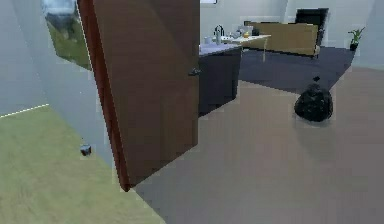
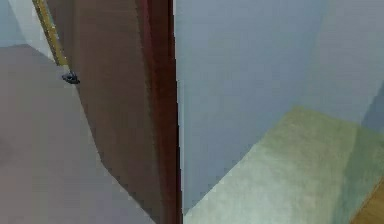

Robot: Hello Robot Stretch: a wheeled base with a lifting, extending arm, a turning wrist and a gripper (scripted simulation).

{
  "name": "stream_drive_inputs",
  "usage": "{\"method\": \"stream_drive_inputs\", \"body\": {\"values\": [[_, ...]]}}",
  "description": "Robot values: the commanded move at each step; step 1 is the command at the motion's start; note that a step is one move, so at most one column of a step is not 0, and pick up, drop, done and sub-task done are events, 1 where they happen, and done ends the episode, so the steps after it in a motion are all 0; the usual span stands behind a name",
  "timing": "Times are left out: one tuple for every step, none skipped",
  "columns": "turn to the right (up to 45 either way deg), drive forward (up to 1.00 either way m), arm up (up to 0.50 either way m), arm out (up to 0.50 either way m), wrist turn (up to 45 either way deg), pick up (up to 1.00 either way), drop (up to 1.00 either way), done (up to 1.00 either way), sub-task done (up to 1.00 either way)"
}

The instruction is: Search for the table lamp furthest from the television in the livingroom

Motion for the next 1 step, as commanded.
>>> {"method": "stream_drive_inputs", "body": {"values": [[0.0,0.40,0.00,0.00,0.0,0.00,0.00,0.00,0.00]]}}
